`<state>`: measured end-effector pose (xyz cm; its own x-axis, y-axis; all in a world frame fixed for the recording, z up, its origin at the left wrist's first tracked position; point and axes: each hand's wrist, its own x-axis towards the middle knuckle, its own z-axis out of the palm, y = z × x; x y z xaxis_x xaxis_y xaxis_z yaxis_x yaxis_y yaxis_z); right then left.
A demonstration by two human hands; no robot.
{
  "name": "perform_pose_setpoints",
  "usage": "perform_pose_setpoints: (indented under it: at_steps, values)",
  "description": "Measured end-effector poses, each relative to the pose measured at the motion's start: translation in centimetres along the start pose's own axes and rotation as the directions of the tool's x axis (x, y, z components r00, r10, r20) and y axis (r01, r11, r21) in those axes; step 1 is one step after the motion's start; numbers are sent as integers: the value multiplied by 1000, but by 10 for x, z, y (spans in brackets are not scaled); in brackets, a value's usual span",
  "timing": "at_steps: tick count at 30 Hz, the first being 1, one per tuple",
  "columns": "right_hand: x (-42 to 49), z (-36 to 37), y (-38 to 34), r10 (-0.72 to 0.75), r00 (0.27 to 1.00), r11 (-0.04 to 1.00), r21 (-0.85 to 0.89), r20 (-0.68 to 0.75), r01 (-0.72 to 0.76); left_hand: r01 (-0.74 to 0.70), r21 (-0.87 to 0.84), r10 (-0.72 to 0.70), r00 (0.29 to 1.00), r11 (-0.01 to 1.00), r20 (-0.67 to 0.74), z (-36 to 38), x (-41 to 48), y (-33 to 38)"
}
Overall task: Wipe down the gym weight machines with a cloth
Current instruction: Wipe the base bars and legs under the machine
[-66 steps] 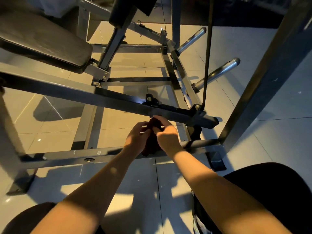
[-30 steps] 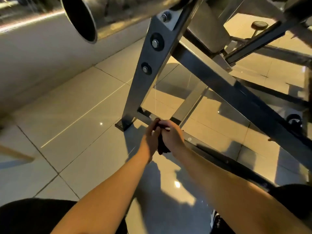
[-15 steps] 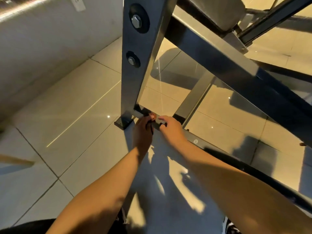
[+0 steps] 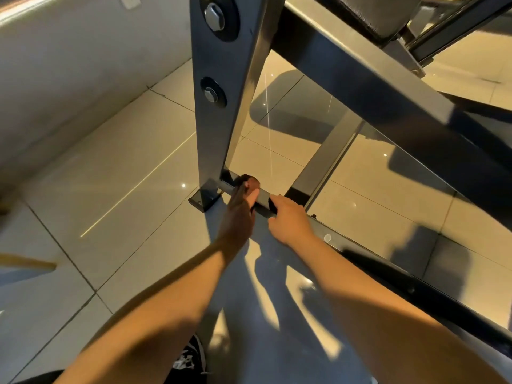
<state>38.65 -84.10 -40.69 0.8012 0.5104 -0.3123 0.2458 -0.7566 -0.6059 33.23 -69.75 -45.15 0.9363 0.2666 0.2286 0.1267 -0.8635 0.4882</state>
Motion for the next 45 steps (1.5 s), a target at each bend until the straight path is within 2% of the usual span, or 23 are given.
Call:
perform_pose_setpoints:
  at_steps: [2,5,7,9,11,12,13,16,18,20,24,27,30,33,35,37,41,45]
  values:
    - [-1,1,-1,-25,1000,998,-55,3,25,82,40,-83,996,996,16,-1,10,-16]
    - [-2,2,0,-28,999,999,-28,16,28,129,-24,-129,992,991,-9,3,7,-4]
    - [-2,2,0,-10,999,994,111,-48,16,74,-87,-74,997,994,2,13,-1,11]
    - [-1,3,-1,38,993,967,256,-110,-8,-39,-72,43,998,997,49,17,-10,21]
    - [-3,3,-3,89,988,951,306,-128,-46,-149,-49,151,987,988,45,8,-9,23]
    - [-5,3,-3,89,987,953,298,-131,-46,-191,-32,192,981,981,24,6,-7,20]
    - [-5,4,-3,69,989,961,277,-132,-30,-175,-35,176,984,984,35,1,-5,16]
    - [-7,5,1,18,996,982,189,-83,-2,-9,11,9,1000,1000,3,0,11,-10]
    - [-5,2,3,20,997,985,170,-68,-8,115,-39,-116,993,993,-31,2,18,-14]
    - [-5,0,3,34,995,981,192,-89,-16,157,-101,-160,987,982,-22,6,13,3]
    - [-7,2,1,117,972,944,327,-202,-46,-29,-151,39,997,988,63,18,-3,24]
    - [-5,8,-1,114,967,959,281,-228,-47,-166,-129,180,978,978,104,7,5,14]
    - [-9,12,-1,66,978,974,226,-197,-20,-89,-23,90,993,996,72,2,13,4]
    - [-11,7,5,31,984,981,193,-175,3,74,-132,-63,994,988,87,5,19,2]
    - [-8,1,12,26,981,983,185,-193,11,92,-86,-90,996,992,22,10,16,8]
    - [-7,-5,20,70,968,982,189,-242,-23,102,-176,-104,995,979,0,15,10,17]
    - [-26,-10,28,181,951,971,202,-251,-131,11,-218,-10,1000,976,6,18,-10,41]
    - [-52,-11,35,176,943,960,261,-283,-101,-42,-343,81,991,938,102,32,-37,75]
